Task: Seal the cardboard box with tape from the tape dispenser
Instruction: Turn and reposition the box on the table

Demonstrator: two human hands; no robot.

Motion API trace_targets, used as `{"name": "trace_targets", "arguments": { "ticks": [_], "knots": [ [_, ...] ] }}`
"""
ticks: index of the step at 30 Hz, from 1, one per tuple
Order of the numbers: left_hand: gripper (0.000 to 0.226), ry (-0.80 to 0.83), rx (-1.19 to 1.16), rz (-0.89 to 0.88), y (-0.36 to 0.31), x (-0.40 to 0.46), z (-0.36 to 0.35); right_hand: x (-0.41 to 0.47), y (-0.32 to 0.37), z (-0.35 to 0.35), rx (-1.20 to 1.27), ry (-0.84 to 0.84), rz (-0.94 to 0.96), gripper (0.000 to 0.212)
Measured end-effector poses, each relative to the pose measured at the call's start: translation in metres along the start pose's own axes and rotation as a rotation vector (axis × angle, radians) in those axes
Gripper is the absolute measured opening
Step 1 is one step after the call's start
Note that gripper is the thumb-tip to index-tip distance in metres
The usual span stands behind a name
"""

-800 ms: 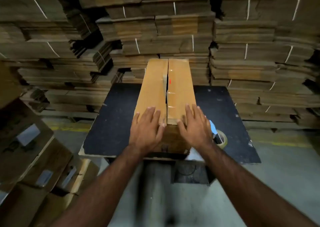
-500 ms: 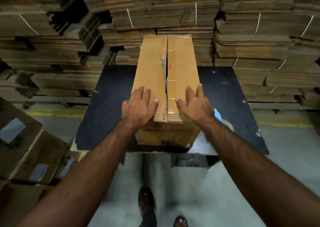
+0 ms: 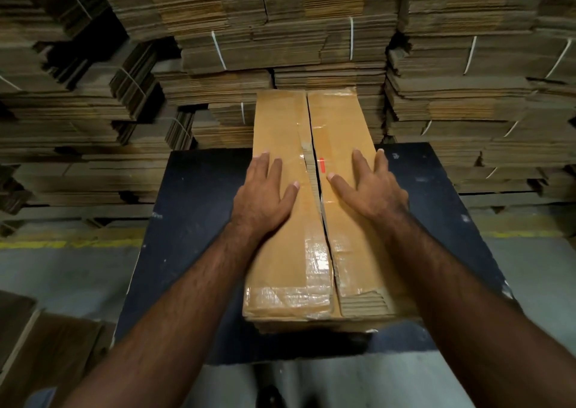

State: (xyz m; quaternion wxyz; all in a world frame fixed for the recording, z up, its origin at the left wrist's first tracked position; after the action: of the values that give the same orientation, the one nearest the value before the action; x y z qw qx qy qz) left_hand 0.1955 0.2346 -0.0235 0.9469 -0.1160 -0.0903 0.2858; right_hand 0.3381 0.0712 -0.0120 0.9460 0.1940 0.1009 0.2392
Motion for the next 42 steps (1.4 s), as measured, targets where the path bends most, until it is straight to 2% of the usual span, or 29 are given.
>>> {"name": "trace_targets", "arguments": {
  "ticks": [8,14,21,23,26,28,30,32,35,37,39,42],
  "knots": [
    [0.067,-0.012,-0.007,0.002,0.003,0.019,-0.001,0.023,0.000,-0.003,-0.005,-0.014,-0.006,0.090],
    [0.067,0.032,0.025,0.043,0.000,0.015,0.002,0.020,-0.003,0.001,0.073,-0.031,-0.036,0.101],
    [0.068,0.083,0.003,0.044,-0.008,-0.039,0.006,-0.040,-0.020,0.008,0.028,0.060,0.038,0.081],
    [0.072,0.083,-0.017,0.075,-0.011,-0.059,0.008,-0.059,-0.027,0.008,0.060,0.043,0.050,0.083],
    [0.090,0.089,-0.185,0.233,-0.014,-0.079,0.010,-0.062,-0.038,0.009,0.191,0.037,-0.016,0.098],
    [0.100,0.124,-0.375,0.394,-0.013,-0.089,0.015,-0.054,-0.038,0.011,0.263,0.112,-0.025,0.101],
    [0.101,0.170,-0.535,0.548,-0.016,-0.108,0.014,-0.040,-0.032,0.014,0.307,0.204,0.034,0.096],
    [0.100,0.142,-0.724,0.636,-0.025,-0.130,0.004,-0.026,-0.020,0.017,0.309,0.289,0.083,0.087],
    [0.116,0.074,-1.001,0.726,-0.043,-0.159,-0.010,-0.010,0.012,0.014,0.241,0.359,0.177,0.079],
    [0.129,0.156,-1.190,0.767,-0.060,-0.171,-0.014,-0.002,0.035,0.008,0.160,0.360,0.242,0.072],
    [0.134,0.316,-1.322,0.749,-0.077,-0.182,-0.016,0.003,0.054,0.002,0.077,0.343,0.295,0.066],
    [0.141,0.529,-1.235,0.668,-0.098,-0.196,-0.013,0.003,0.070,-0.002,0.036,0.278,0.342,0.059]
  ]
}}
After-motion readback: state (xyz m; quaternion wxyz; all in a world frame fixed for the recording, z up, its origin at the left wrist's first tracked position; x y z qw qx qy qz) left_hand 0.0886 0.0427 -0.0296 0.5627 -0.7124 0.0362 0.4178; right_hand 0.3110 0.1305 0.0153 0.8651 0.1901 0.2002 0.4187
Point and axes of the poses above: each hand's wrist, its own x-axis towards the middle knuckle, its own z-axis out of the back of the hand, y = z × x, the point moved 3 cm from there along x, towards the middle knuckle, and after that the axes turned 7 degrees about x, right-handed, at the moved point
